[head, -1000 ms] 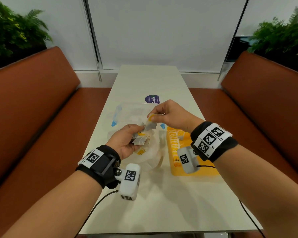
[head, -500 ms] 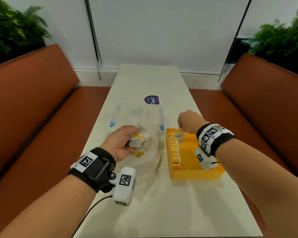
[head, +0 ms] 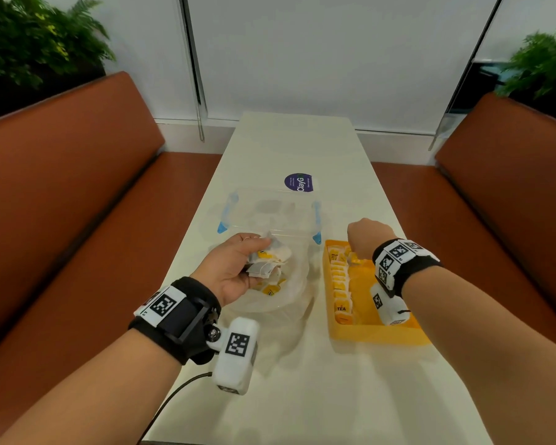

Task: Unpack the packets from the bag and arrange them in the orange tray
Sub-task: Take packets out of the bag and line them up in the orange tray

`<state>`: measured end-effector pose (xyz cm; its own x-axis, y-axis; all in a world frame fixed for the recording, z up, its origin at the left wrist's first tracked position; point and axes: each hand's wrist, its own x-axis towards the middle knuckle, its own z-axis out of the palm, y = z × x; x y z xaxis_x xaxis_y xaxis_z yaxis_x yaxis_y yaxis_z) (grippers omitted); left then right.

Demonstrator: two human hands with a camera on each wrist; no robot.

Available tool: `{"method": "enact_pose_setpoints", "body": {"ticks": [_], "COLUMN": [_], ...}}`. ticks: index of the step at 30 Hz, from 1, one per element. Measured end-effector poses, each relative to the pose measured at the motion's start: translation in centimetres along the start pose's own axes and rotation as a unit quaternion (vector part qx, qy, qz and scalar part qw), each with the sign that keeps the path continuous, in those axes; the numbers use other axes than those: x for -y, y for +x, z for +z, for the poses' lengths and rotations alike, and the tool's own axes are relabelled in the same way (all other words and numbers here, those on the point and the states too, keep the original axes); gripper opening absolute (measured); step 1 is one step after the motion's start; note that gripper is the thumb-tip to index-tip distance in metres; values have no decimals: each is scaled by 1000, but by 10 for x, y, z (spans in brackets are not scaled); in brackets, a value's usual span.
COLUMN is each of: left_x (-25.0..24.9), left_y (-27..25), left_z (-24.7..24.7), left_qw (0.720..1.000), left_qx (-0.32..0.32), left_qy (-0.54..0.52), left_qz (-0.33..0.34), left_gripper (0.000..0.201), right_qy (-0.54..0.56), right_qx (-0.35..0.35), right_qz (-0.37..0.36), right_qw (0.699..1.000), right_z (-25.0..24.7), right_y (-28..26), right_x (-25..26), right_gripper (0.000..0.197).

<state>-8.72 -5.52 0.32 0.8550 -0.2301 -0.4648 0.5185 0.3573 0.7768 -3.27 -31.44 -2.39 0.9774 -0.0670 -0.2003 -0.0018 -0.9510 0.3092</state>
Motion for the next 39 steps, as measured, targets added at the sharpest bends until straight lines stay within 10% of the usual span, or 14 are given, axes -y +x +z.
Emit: {"method": "enact_pose_setpoints", "body": {"ticks": [39], "left_x": [0], "left_y": [0], "left_z": [3], "left_qw": [1000], "left_qx": [-6], "left_qy": [12], "left_qz": [5], "left_gripper": [18], "right_qy": [108], "right_qx": [-3], "right_qz": [39], "right_qw": [993], "right_z": [15], "right_y": [6], "right_x": [-8], "right_gripper": [18]}}
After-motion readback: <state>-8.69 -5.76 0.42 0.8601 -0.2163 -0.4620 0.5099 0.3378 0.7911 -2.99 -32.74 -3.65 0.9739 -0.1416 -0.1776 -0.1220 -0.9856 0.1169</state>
